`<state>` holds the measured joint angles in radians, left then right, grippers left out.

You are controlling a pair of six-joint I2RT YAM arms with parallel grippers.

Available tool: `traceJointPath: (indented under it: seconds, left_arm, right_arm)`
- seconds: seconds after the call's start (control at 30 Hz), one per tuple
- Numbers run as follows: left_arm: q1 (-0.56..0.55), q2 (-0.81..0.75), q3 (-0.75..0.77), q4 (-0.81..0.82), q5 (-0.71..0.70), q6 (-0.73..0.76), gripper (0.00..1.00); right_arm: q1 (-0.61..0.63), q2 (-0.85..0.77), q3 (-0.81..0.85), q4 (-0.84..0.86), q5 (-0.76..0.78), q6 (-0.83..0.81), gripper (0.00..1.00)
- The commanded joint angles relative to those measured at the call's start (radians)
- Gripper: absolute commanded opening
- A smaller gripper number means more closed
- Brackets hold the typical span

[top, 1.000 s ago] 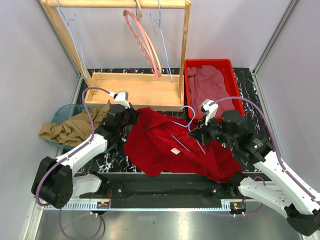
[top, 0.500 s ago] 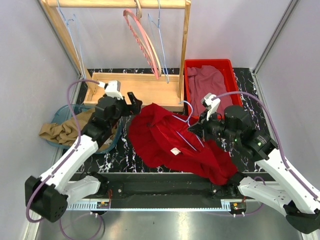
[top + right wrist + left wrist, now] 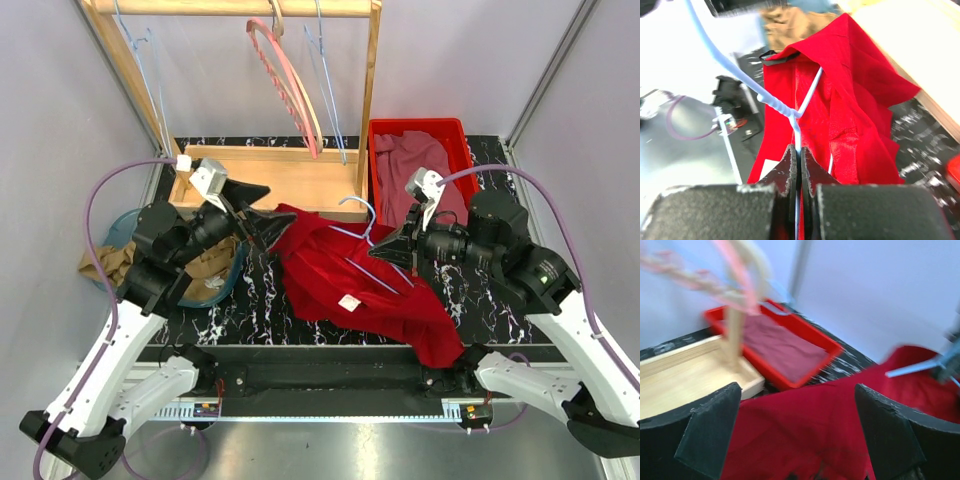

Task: Place the skirt on the hanger

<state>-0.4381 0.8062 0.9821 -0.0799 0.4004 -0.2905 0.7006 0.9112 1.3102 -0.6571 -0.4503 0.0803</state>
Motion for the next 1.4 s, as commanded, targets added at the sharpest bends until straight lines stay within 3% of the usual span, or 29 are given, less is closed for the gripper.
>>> traceJointPath:
  seconds: [0.0, 0.17, 0.37, 0.57, 0.73, 0.87, 0.9, 0.97, 1.0, 1.03, 1.17, 1.3, 1.37]
  left_arm:
    - [-0.011, 0.036, 0.069, 0.017, 0.404, 0.051, 0.98]
    - [-0.083, 0.042, 0.09, 0.02, 0.527, 0.102, 0.94]
    - [-0.211, 0.048, 0.073, 0.0, 0.545, 0.189, 0.88]
    - [-0.274, 0.117, 0.081, -0.081, 0.387, 0.252, 0.83]
    - [-0.295, 0.165, 0.095, -0.122, 0.344, 0.284, 0.75]
    - [-0.301, 0.185, 0.107, -0.158, 0.302, 0.313, 0.5]
    - [-0.304, 0.185, 0.109, -0.164, 0.292, 0.317, 0.34]
    - [-0.306, 0.177, 0.104, -0.175, 0.244, 0.323, 0.16]
    - [-0.306, 0.168, 0.102, -0.179, 0.227, 0.326, 0.0]
    - [-0.306, 0.163, 0.101, -0.182, 0.201, 0.332, 0.0]
    - [-0.31, 0.122, 0.092, -0.193, 0.176, 0.35, 0.0]
    - [-0.314, 0.061, 0.09, -0.227, 0.16, 0.364, 0.0]
    - [-0.314, 0.044, 0.098, -0.245, 0.146, 0.376, 0.0]
  right_arm:
    - [0.005, 0.04, 0.07, 0.062, -0.185, -0.016, 0.0]
    - [0.005, 0.089, 0.066, 0.094, -0.241, -0.001, 0.0]
    - [0.026, 0.136, 0.064, 0.14, -0.306, 0.016, 0.0]
    - [0.065, 0.152, 0.064, 0.143, -0.334, 0.018, 0.0]
    - [0.082, 0.143, 0.043, 0.143, -0.338, 0.022, 0.0]
    - [0.091, 0.137, 0.029, 0.134, -0.318, 0.022, 0.0]
    - [0.089, 0.135, 0.023, 0.132, -0.312, 0.022, 0.0]
    - [0.089, 0.13, 0.018, 0.125, -0.3, 0.024, 0.0]
    - [0.089, 0.126, 0.017, 0.122, -0.279, 0.022, 0.0]
    - [0.089, 0.121, 0.017, 0.113, -0.265, 0.024, 0.0]
    - [0.089, 0.094, 0.034, 0.079, -0.135, 0.024, 0.42]
    - [0.089, 0.028, 0.043, 0.048, -0.031, 0.009, 0.64]
    - [0.089, -0.012, 0.047, 0.036, -0.005, -0.004, 0.68]
